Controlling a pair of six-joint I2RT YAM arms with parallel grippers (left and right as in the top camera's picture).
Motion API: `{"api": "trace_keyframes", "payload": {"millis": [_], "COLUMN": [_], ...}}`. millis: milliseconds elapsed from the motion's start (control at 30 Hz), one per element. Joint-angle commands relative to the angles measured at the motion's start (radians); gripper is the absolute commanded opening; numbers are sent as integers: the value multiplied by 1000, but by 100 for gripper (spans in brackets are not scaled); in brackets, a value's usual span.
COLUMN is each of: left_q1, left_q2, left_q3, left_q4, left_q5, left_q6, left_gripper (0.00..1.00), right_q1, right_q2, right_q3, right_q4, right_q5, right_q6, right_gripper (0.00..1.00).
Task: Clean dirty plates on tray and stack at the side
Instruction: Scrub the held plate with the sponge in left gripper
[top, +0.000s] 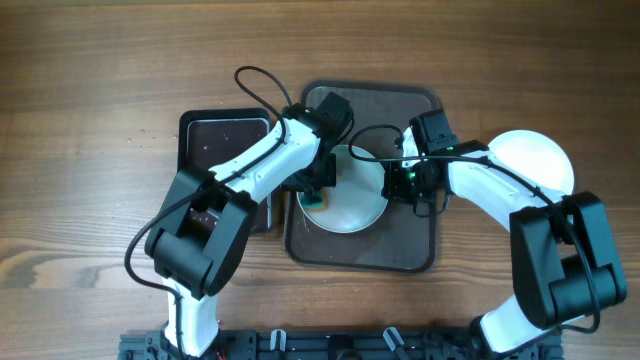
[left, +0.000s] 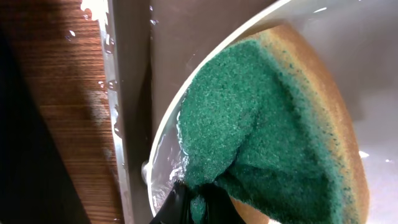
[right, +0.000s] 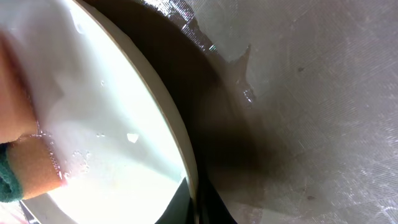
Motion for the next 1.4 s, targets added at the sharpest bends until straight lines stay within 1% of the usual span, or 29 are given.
{"api": "trace_keyframes", "payload": {"millis": [0,67,100,167,233,267,367,500,667,733,800,867,933,1033,1200,1300,1367], "left_q1": [40,34,31,13,-9,-22,-63,-106,-124,-113,-91,-66,-39,-8,24,30,30], "left_q2": [42,42,42,42,42,43,45,50,50,50,50,50,50,45,12,-19,-48], "left_q3": [-32,-32,-32,-32,-32,-32,-32,-32,-32,-32,-32,-32,-32,-32,-32,-32,-32], "left_q4": [30,88,114,205,275,299,327,341,330,313,281,235,174,108,45,22,21], "left_q5": [-26,159,227,420,534,566,579,586,585,568,513,418,279,111,-74,-182,-201], "left_q6": [-2,-2,-2,-2,-3,-4,-33,-33,-32,-32,-32,-32,-32,-32,-35,-88,-113], "left_gripper": [4,4,4,4,4,4,4,4,4,4,4,4,4,4,4,4,4], "right_q1": [-15,-15,-15,-15,-14,-14,-14,-14,-15,-14,-14,-14,-14,-14,-14,-15,-14], "right_q2": [32,32,32,32,32,32,32,32,32,32,32,32,32,32,32,32,32], "right_q3": [0,0,0,0,0,0,0,0,0,0,0,0,0,0,0,0,0], "right_q4": [-14,-14,-14,-14,-14,-14,-14,-19,-20,-21,-24,-25,-25,-24,-24,-24,-24], "right_q5": [82,82,82,82,82,82,81,82,82,82,81,82,82,82,82,82,82], "right_q6": [8,8,8,8,8,8,7,8,8,8,8,8,8,8,8,7,8], "right_gripper": [4,4,4,4,4,5,4,4,4,5,4,4,4,4,4,4,4]}}
